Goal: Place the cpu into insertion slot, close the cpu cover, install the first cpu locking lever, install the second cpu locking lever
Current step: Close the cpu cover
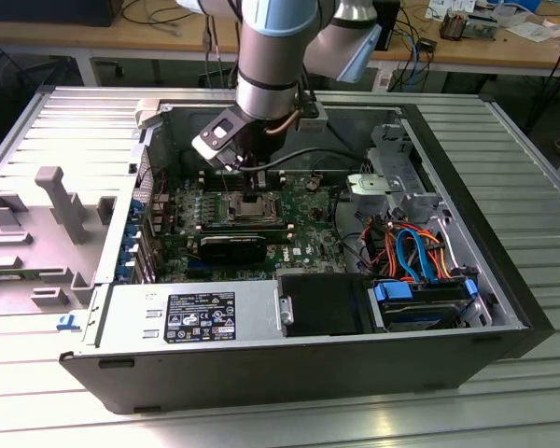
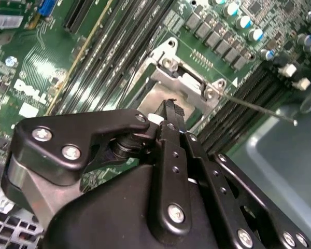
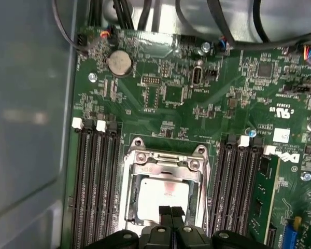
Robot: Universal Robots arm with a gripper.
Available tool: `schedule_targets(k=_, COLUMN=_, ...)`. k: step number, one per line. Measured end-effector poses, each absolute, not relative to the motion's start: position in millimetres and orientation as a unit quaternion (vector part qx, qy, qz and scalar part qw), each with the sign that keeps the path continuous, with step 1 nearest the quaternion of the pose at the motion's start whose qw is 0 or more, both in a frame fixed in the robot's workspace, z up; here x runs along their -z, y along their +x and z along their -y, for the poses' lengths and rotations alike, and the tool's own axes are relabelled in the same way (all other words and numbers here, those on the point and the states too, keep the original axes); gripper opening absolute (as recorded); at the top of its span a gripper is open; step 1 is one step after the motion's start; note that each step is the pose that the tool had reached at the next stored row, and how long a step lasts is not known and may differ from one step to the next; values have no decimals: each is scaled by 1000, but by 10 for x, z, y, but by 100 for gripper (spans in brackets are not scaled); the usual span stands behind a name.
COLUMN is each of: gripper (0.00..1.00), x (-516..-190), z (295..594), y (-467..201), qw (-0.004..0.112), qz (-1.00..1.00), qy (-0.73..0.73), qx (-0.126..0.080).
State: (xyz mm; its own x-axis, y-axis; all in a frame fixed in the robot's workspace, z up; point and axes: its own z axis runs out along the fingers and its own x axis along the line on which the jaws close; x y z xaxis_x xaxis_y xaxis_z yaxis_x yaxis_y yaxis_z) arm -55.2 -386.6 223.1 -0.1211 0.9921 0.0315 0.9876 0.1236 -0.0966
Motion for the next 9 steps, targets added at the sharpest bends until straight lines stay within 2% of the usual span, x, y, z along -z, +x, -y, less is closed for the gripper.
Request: schedule_targets(k=9, gripper=11, x=-2106, z=3868, y=-658, qw=44, qz=749, qy=-661, qx=-26)
